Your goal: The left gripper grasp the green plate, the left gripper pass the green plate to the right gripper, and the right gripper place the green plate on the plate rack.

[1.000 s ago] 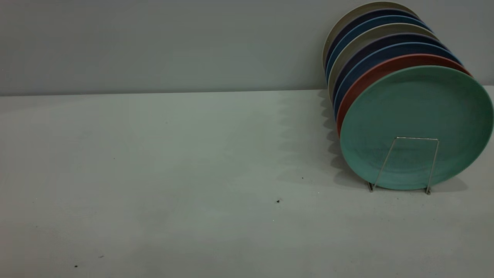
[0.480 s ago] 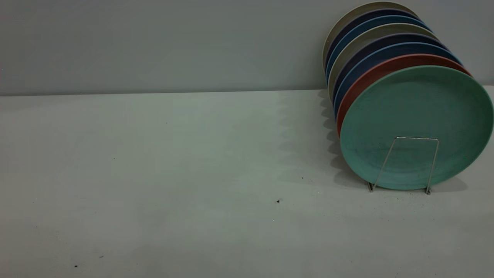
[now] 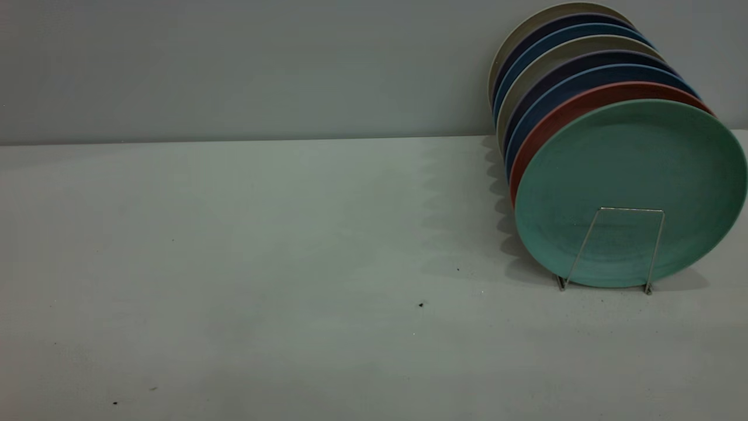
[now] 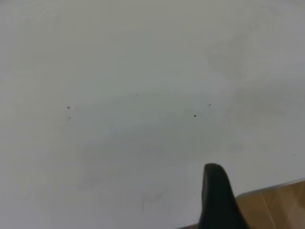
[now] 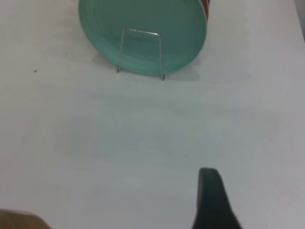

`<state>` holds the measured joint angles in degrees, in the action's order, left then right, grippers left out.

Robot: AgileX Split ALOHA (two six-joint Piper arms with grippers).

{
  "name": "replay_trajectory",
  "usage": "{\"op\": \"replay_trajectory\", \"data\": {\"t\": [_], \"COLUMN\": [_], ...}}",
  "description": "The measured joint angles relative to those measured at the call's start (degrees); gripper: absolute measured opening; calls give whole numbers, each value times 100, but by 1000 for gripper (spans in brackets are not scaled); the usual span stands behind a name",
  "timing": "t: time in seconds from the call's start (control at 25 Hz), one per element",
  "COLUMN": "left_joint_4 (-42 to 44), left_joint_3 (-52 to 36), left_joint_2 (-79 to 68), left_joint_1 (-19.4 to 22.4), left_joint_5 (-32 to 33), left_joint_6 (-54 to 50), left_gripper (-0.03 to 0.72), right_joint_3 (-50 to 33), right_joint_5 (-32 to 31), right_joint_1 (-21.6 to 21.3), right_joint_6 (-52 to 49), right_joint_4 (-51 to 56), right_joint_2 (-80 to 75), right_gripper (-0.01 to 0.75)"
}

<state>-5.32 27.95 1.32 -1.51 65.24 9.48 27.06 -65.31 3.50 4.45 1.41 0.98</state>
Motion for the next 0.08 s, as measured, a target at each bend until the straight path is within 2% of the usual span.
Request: {"op": "replay_trajectory", "data": {"t": [0.08], "left_joint_4": [0], "left_joint_3": [0], "left_joint_2": [0], "left_joint_1": [0], "left_joint_5": [0], "left_joint_6": [0], "left_gripper": [474], "right_joint_3": [0], "right_joint_5": [0], "right_joint_1": [0], "right_joint_6": [0], "right_joint_4": [0], "right_joint_2": [0], "right_gripper": [482]}}
